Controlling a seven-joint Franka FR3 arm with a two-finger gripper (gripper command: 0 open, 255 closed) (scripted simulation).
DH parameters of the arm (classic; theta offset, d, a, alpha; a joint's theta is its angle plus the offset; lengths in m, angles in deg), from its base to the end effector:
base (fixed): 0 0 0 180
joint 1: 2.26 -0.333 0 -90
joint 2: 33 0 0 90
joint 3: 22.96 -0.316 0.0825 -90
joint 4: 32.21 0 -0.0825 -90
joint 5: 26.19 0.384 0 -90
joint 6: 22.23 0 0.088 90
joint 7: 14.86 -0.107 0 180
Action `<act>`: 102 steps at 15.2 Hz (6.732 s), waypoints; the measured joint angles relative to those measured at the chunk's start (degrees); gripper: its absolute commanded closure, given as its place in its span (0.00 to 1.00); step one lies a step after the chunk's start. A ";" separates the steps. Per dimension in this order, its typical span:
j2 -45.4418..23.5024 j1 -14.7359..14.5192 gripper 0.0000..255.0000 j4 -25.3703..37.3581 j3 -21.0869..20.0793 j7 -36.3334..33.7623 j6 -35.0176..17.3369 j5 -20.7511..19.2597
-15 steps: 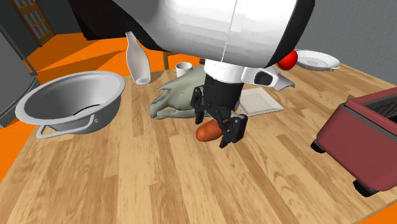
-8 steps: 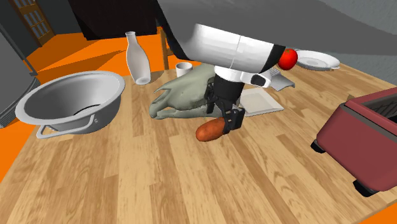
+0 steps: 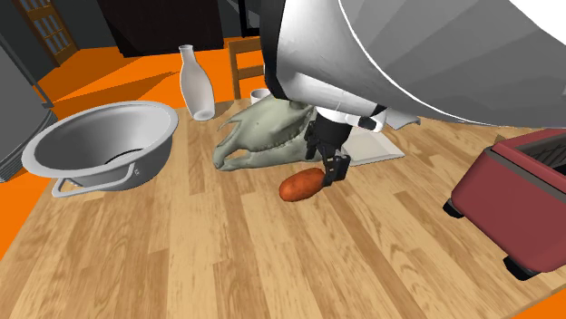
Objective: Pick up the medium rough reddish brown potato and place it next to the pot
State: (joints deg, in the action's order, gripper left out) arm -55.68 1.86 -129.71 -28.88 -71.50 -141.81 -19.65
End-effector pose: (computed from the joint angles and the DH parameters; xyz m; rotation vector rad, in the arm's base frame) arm 0.6581 0.0198 0.3648 -2.6368 1.4780 0.1147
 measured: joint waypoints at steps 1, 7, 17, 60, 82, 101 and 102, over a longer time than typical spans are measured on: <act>-0.28 -0.08 0.00 -0.50 -0.02 -0.06 -0.78 0.01; -1.46 -0.27 0.00 -1.36 -0.05 -0.07 -2.88 0.01; -1.45 -0.25 1.00 -1.37 -0.04 -0.06 -2.93 0.01; 3.60 -0.06 1.00 20.74 -0.12 -3.08 24.09 -0.52; 31.73 -10.27 1.00 -14.23 -9.56 -20.88 14.31 3.82; 38.60 -17.93 1.00 -24.94 -20.54 -36.63 7.36 8.01; 38.65 -17.95 1.00 -25.74 -20.54 -36.42 6.63 8.10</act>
State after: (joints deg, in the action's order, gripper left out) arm -17.03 -16.09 -155.45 -49.41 -107.93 -135.18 -11.55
